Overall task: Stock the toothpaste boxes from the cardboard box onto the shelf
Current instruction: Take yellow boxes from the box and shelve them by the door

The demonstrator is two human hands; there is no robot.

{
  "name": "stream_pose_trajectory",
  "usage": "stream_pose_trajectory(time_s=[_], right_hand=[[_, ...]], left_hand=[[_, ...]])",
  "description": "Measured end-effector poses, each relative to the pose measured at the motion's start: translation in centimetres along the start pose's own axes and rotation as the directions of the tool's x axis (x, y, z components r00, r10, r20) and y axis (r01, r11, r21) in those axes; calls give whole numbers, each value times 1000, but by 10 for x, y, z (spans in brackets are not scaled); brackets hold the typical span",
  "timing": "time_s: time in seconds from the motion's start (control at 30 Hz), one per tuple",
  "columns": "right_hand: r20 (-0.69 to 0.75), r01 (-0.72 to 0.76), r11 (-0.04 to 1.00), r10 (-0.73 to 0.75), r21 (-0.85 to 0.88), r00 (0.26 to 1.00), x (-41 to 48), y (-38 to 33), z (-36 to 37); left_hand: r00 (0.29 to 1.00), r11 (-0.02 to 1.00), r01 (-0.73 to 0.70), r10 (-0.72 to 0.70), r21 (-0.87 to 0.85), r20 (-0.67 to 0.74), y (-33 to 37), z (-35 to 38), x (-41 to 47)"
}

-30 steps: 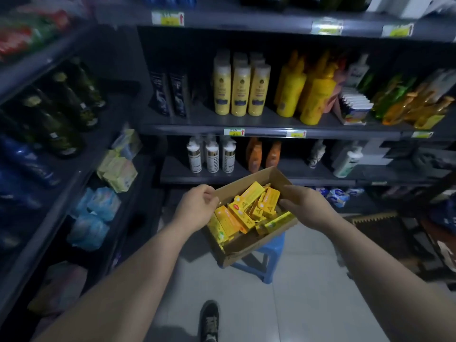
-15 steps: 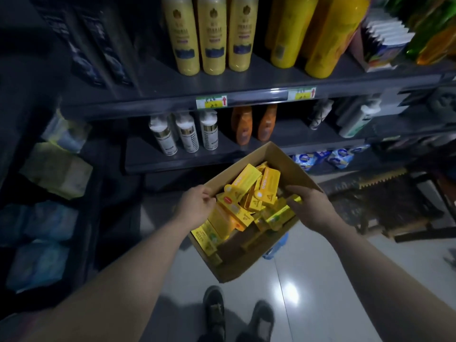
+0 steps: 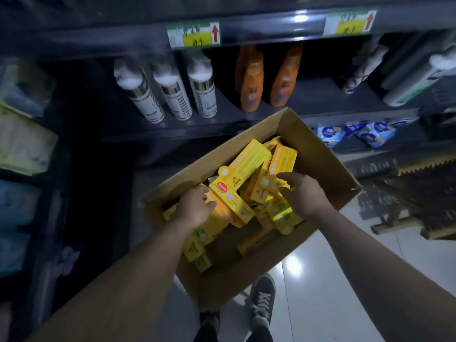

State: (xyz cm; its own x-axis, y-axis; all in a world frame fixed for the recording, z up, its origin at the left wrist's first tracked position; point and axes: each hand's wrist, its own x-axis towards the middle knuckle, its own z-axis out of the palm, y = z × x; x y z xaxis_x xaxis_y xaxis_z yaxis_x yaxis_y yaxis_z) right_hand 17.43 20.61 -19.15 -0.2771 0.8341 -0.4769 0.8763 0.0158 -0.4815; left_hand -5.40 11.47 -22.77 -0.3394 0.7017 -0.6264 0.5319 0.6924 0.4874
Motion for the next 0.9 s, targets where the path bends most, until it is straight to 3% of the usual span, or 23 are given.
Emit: stream_pose_trajectory(time_s=[0.4,0.9], right_hand=[[168,106,994,-104,-4,980,39,-20,74],[139,86,967,-54,-238,989,51,-63,109]], left_hand=[[992,992,120,-118,34,-53,-42,26,9],[993,993,113,-114,-44,-9,-47,13,-6]])
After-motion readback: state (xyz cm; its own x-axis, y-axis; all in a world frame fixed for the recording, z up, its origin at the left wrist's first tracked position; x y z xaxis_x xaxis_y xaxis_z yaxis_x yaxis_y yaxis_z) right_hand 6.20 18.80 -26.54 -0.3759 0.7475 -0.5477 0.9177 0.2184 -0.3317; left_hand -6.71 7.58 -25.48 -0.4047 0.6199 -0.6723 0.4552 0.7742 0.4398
